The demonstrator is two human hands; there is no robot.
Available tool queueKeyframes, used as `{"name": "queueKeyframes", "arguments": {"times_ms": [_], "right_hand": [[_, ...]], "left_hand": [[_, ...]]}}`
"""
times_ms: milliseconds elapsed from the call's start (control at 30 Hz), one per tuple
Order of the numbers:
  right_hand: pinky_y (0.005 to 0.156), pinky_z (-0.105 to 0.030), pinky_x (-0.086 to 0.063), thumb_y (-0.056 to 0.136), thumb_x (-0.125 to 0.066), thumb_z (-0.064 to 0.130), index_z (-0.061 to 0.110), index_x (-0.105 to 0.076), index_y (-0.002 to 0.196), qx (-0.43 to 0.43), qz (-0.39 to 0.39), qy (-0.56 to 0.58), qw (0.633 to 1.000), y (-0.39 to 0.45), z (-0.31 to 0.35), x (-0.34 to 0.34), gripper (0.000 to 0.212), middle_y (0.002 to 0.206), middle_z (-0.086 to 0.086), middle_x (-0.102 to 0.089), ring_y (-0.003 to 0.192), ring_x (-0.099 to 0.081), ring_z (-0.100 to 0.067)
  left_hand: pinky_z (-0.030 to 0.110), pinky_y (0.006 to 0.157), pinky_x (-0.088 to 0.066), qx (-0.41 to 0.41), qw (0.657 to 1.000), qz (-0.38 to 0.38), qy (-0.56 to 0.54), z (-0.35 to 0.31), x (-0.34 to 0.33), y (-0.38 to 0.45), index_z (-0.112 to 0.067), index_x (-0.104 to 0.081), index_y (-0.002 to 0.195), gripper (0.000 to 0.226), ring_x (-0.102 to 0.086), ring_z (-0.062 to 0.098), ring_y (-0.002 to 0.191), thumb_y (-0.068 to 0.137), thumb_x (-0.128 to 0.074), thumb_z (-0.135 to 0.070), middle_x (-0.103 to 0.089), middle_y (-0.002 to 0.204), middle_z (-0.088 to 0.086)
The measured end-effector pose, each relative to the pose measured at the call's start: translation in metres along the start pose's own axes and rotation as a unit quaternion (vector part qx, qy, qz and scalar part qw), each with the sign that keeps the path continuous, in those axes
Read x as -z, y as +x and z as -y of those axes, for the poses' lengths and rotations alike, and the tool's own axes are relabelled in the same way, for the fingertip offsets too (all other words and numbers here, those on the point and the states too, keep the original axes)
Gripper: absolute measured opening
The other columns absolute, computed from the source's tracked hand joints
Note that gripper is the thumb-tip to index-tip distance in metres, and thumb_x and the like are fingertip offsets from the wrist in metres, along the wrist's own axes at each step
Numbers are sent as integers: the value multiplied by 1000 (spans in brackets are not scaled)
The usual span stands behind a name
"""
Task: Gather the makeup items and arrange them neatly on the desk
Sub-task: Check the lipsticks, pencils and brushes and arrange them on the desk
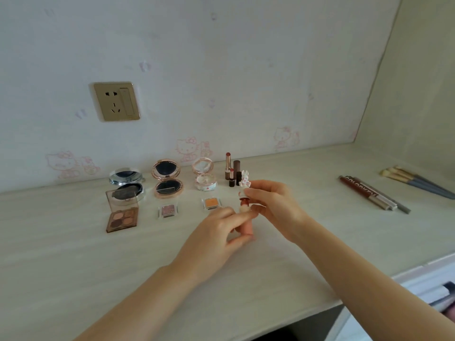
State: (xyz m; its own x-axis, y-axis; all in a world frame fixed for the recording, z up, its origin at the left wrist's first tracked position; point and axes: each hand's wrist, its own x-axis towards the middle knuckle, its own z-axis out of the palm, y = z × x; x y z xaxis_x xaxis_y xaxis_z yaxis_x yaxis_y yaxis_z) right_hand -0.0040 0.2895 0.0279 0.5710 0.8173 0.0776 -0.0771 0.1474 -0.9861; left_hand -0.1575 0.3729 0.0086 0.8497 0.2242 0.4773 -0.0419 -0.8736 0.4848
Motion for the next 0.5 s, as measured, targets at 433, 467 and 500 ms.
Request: {"name": "queueKeyframes", "arguments": {"times_ms": [433,467,500], "right_hand": [[55,-25,-34,83,-65,6,-1,-71,85,-65,-59,-74,993,33,-11,11,9,75,-10,-63,61,-44,-14],[54,-26,-34,83,-66,8,-2,-71,87,-74,-54,-92,992,36,-10,11,12,76,-10,-65,60,-44,-14],[53,-25,-35,82,-67,10,-1,-72,90,-81,-50,-113,989,40,-8,11,14,77,-9,-67,59,-44,-13]], "left_hand": [[24,83,-41,-7,995,37,96,5,-12,16,-28,-60,122,27,-40,5,93,95,-55,-31,-50,90,-7],[23,82,-39,-7,995,37,97,6,-13,17,-28,-60,122,27,-38,5,92,95,-54,-31,-49,89,-7],[21,82,-38,-7,995,35,95,6,-14,17,-28,-60,122,27,-37,5,92,95,-54,-30,-48,89,-8]]}}
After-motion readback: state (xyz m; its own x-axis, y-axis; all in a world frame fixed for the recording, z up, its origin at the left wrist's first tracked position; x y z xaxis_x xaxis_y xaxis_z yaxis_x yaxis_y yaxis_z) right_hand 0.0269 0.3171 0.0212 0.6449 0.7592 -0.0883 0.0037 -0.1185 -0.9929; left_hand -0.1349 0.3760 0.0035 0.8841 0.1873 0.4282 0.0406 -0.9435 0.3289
